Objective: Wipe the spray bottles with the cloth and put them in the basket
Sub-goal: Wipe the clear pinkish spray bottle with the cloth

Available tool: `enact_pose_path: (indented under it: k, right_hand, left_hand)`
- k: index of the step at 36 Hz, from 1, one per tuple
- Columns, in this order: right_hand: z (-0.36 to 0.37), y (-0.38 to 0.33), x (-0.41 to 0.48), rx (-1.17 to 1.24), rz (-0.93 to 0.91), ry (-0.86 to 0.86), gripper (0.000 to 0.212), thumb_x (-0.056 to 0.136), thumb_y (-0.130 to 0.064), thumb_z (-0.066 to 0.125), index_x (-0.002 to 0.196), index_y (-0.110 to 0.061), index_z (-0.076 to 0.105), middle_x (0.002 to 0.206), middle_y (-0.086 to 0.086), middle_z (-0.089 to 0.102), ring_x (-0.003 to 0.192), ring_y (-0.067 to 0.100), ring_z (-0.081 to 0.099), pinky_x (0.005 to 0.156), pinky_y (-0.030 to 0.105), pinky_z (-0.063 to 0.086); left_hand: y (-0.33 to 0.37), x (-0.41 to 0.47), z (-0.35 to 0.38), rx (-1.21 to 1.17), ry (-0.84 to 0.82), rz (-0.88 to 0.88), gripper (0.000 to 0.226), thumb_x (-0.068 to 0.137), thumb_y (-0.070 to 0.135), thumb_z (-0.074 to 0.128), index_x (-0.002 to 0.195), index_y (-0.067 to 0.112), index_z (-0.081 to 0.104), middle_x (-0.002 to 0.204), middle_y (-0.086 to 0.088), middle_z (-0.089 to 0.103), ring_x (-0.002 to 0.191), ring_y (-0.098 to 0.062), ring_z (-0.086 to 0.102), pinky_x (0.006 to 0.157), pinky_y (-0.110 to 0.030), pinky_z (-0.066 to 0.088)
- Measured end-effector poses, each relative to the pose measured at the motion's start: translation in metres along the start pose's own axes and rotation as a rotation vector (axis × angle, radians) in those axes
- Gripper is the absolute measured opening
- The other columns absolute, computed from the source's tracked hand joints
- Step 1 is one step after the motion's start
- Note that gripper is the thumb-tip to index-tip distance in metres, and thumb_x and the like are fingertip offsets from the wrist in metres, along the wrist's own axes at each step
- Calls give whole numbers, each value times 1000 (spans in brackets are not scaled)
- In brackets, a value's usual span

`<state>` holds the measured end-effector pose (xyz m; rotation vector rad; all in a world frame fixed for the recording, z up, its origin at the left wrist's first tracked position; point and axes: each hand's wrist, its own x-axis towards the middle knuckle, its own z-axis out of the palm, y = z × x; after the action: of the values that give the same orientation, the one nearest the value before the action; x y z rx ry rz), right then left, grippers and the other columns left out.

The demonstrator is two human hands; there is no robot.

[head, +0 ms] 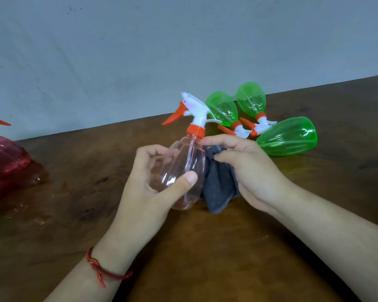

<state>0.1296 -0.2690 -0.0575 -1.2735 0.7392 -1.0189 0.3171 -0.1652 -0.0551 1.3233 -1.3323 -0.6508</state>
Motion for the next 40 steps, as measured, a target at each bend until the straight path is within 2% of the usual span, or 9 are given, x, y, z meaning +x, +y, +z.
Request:
enact_pose_path:
  k: [5,7,12,14,16,19,24,36,40]
  right_hand:
    - [-3,-5,1,44,35,31,48,95,15,44,114,-11,79,117,12,78,116,31,72,112,56,50]
    - [-3,-5,-1,23,39,29,47,97,13,45,114,-13,80,118,11,78,116,33,72,111,59,51]
    - [3,-9,-8,-39,23,-14,46,100,12,45,115,-14,80,112,7,79,110,29,74,105,60,54]
    - [5,-11,-12,-67,7,-30,46,100,13,45,116,-14,80,113,4,79,111,26,74,105,59,55]
    - [6,-12,-14,-80,-9,-52,46,100,14,45,116,-13,79,114,4,79,112,26,73,106,59,55]
    - [8,-12,-15,-68,-43,-49,47,99,15,46,116,-12,79,116,5,79,115,25,73,109,58,53]
    - [7,-10,-13,-163,-151,102,39,102,6,55,112,-21,82,112,-8,80,114,10,72,111,48,52]
    - [14,-12,-24,-263,-146,3,39,103,4,55,117,-22,80,112,-13,79,114,6,71,110,44,54]
    - [13,-14,-25,-288,-177,-18,40,104,4,55,117,-24,80,113,-16,78,114,3,70,107,38,55]
  left_hand:
    - [-3,4,-7,110,29,13,45,90,60,70,134,54,65,135,21,61,131,-8,62,104,-33,54]
    - [-6,4,-7,67,34,-33,48,94,62,65,141,57,58,136,18,60,131,-13,62,108,-42,55]
    - [-6,5,-6,-1,66,-146,27,116,42,41,138,55,50,129,11,69,112,-21,75,98,-58,60]
    - [-4,5,-6,-34,74,-155,26,113,50,44,136,47,54,124,6,73,110,-25,76,96,-63,60]
    - [-2,5,-5,-58,77,-155,44,99,63,61,137,42,55,127,6,71,113,-26,75,94,-63,61]
    - [-1,5,-5,-27,103,-110,61,84,55,82,137,39,55,129,13,68,120,-21,72,93,-54,64]
    - [-1,5,-5,-189,120,-114,52,93,46,76,139,32,58,138,-2,68,122,-38,69,96,-72,57]
    - [-2,5,-9,-110,84,-114,30,115,29,46,132,38,69,131,2,74,119,-26,73,97,-50,60]
    - [0,5,-9,-51,38,-99,36,101,46,64,137,40,63,132,5,72,119,-26,73,90,-49,62]
